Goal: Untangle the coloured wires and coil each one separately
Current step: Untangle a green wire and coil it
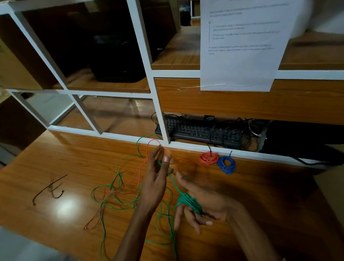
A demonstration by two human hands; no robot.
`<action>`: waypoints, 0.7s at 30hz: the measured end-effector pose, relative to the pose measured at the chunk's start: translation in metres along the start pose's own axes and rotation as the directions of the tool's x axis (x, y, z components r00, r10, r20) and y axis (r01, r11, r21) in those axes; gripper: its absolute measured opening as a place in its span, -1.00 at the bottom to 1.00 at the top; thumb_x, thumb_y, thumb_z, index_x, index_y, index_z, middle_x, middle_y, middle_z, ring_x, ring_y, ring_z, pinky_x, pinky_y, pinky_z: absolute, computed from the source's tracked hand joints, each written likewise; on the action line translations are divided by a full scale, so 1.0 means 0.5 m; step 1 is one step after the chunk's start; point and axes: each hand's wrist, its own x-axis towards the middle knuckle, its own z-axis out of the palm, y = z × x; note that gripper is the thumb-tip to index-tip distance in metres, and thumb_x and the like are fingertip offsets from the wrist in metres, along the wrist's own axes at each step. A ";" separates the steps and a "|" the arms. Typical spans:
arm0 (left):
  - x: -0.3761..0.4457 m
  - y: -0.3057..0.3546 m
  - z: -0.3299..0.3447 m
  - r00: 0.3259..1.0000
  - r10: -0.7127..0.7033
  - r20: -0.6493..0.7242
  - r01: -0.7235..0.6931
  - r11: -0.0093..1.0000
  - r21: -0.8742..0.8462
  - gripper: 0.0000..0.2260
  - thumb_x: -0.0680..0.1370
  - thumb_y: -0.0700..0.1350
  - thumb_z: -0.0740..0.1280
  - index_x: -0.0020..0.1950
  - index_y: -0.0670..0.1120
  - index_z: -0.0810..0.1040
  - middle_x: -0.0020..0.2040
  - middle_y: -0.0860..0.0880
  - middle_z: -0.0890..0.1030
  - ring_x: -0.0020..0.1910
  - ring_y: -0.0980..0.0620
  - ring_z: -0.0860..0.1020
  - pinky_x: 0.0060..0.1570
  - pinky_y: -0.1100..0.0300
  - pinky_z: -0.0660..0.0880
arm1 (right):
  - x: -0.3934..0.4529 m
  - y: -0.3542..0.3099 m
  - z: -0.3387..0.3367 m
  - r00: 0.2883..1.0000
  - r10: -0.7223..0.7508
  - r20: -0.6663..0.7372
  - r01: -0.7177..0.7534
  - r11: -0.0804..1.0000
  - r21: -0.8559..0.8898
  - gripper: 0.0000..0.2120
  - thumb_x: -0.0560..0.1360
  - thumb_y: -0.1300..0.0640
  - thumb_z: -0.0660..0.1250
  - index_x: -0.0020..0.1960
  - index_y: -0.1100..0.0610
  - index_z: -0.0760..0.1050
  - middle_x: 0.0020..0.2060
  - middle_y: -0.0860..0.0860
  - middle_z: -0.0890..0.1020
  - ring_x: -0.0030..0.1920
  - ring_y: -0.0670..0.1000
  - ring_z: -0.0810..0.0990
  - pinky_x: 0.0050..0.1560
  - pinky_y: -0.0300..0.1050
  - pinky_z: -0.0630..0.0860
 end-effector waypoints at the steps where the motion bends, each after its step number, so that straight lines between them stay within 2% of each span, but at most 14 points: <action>1: -0.006 -0.007 0.005 0.998 -0.059 0.002 0.059 0.997 -0.056 -0.53 0.71 0.02 0.22 0.62 0.08 0.23 0.47 0.13 0.51 0.35 0.07 0.61 0.04 0.23 0.63 | -0.005 0.000 -0.001 0.994 -0.051 0.098 0.047 0.998 0.043 0.08 0.54 -0.56 -0.10 0.06 0.47 0.60 -0.44 0.32 0.59 -0.69 0.14 0.27 -0.73 -0.18 0.06; 3: -0.013 -0.025 0.011 0.984 -0.177 0.002 0.175 0.970 -0.168 -0.49 0.72 0.11 0.18 0.64 0.20 0.08 0.48 0.14 0.47 0.33 0.06 0.63 0.11 0.11 0.65 | -0.007 0.001 -0.005 0.956 -0.198 0.216 0.169 0.975 0.146 0.00 0.60 -0.48 -0.09 -0.07 0.43 0.62 -0.53 0.40 0.44 -0.71 0.25 0.09 -0.70 -0.02 -0.11; 4: -0.015 -0.033 0.010 0.974 -0.225 -0.007 0.219 0.954 -0.206 -0.49 0.71 0.15 0.16 0.63 0.23 0.06 0.50 0.12 0.44 0.32 0.04 0.64 0.16 0.01 0.64 | -0.003 -0.002 -0.011 0.932 -0.293 0.213 0.249 0.945 0.213 -0.03 0.62 -0.44 -0.10 -0.11 0.43 0.63 -0.57 0.42 0.36 -0.71 0.25 0.06 -0.67 0.02 -0.12; 5: -0.016 -0.037 0.010 0.968 -0.250 -0.014 0.241 0.946 -0.217 -0.48 0.71 0.18 0.15 0.64 0.21 0.07 0.53 0.11 0.41 0.32 0.05 0.64 0.19 -0.03 0.63 | 0.016 0.008 -0.037 0.921 -0.359 0.152 0.308 0.908 0.283 -0.04 0.63 -0.42 -0.05 -0.17 0.45 0.62 -0.59 0.40 0.32 -0.71 0.24 0.09 -0.67 0.04 -0.05; 6: -0.017 -0.038 0.010 0.969 -0.247 -0.019 0.238 0.948 -0.211 -0.49 0.71 0.18 0.14 0.65 0.19 0.11 0.54 0.12 0.39 0.32 0.06 0.64 0.20 -0.02 0.63 | 0.021 0.003 -0.053 0.921 -0.383 0.068 0.340 0.877 0.340 -0.06 0.58 -0.45 0.10 -0.26 0.46 0.61 -0.61 0.37 0.35 -0.71 0.23 0.20 -0.67 0.00 0.11; 7: -0.019 -0.036 0.010 0.973 -0.229 -0.028 0.219 0.955 -0.202 -0.50 0.71 0.16 0.15 0.65 0.17 0.15 0.53 0.13 0.41 0.33 0.07 0.63 0.21 -0.01 0.63 | 0.024 -0.003 -0.080 0.938 -0.327 -0.112 0.344 0.846 0.407 -0.11 0.38 -0.51 0.37 -0.37 0.41 0.62 -0.62 0.28 0.45 -0.69 0.14 0.35 -0.58 -0.15 0.35; 8: -0.021 -0.030 0.012 0.977 -0.210 -0.046 0.196 0.959 -0.206 -0.52 0.72 0.11 0.19 0.64 0.16 0.19 0.50 0.13 0.47 0.32 0.07 0.64 0.22 -0.02 0.63 | 0.026 -0.008 -0.102 0.914 -0.305 -0.266 0.397 0.804 0.442 -0.16 0.10 -0.55 0.53 -0.47 0.31 0.62 -0.64 0.13 0.51 -0.65 0.04 0.47 -0.39 -0.24 0.52; 9: -0.020 -0.028 0.012 0.976 -0.203 -0.081 0.182 0.958 -0.220 -0.53 0.71 0.04 0.25 0.62 0.14 0.25 0.44 0.09 0.55 0.31 0.05 0.64 0.22 -0.04 0.63 | 0.018 -0.012 -0.109 0.887 -0.402 -0.226 0.458 0.707 0.539 -0.18 0.08 -0.52 0.55 -0.47 0.31 0.61 -0.65 0.07 0.51 -0.63 0.00 0.48 -0.31 -0.26 0.54; 10: -0.020 -0.031 0.008 0.972 -0.206 -0.114 0.175 0.955 -0.239 -0.55 0.70 -0.04 0.31 0.58 0.09 0.32 0.40 0.03 0.60 0.31 0.04 0.65 0.24 -0.05 0.63 | -0.003 -0.024 -0.093 0.811 -0.576 -0.103 0.503 0.595 0.627 -0.20 0.35 -0.46 0.42 -0.36 0.35 0.60 -0.66 0.09 0.47 -0.64 0.02 0.40 -0.40 -0.25 0.45; 11: -0.019 -0.034 0.004 0.969 -0.210 -0.132 0.173 0.953 -0.247 -0.57 0.68 -0.13 0.35 0.54 0.04 0.38 0.39 -0.03 0.61 0.32 0.03 0.64 0.28 -0.06 0.61 | -0.025 -0.039 -0.073 0.723 -0.687 -0.075 0.508 0.454 0.732 -0.29 0.60 -0.29 0.24 -0.16 0.39 0.63 -0.64 0.10 0.47 -0.63 0.02 0.33 -0.45 -0.22 0.32; 13: -0.024 -0.042 -0.003 0.973 -0.195 -0.125 0.163 0.960 -0.228 -0.60 0.66 -0.26 0.36 0.49 -0.05 0.46 0.40 -0.01 0.62 0.39 0.07 0.58 0.40 -0.07 0.53 | -0.062 -0.062 -0.068 0.648 -0.748 -0.141 0.473 0.250 0.845 -0.36 0.75 -0.12 0.01 0.18 0.44 0.57 -0.49 0.13 0.60 -0.55 0.00 0.36 -0.35 -0.16 0.30; 15: -0.036 -0.044 -0.005 0.976 -0.162 -0.145 0.136 0.975 -0.176 -0.68 0.68 -0.23 0.33 0.44 -0.06 0.53 0.34 0.03 0.66 0.38 0.10 0.57 0.41 -0.04 0.51 | -0.066 -0.063 -0.084 0.633 -0.691 -0.348 0.593 0.145 0.792 -0.41 0.77 -0.06 -0.03 0.39 0.43 0.45 -0.31 0.11 0.66 -0.45 -0.01 0.52 -0.25 -0.16 0.40; 18: -0.056 -0.043 -0.002 0.980 -0.102 -0.170 0.087 0.992 -0.093 -0.86 0.66 -0.09 0.36 0.16 -0.12 0.62 0.34 0.02 0.67 0.35 0.09 0.59 0.32 0.01 0.53 | -0.084 -0.074 -0.100 0.579 -0.521 -0.627 0.745 0.025 0.667 -0.45 0.76 0.01 0.05 0.54 0.44 0.24 0.04 0.09 0.70 -0.12 -0.05 0.69 -0.04 -0.22 0.57; 21: -0.072 -0.046 0.002 0.993 -0.056 -0.106 0.052 0.998 -0.046 -0.77 0.61 -0.10 0.41 -0.05 -0.25 0.49 0.32 0.03 0.68 0.39 0.11 0.58 0.23 0.14 0.49 | -0.101 -0.064 -0.118 0.525 -0.392 -0.755 0.802 -0.068 0.593 -0.44 0.73 0.02 0.13 0.53 0.43 0.20 0.37 0.18 0.58 0.28 0.04 0.64 0.23 -0.16 0.55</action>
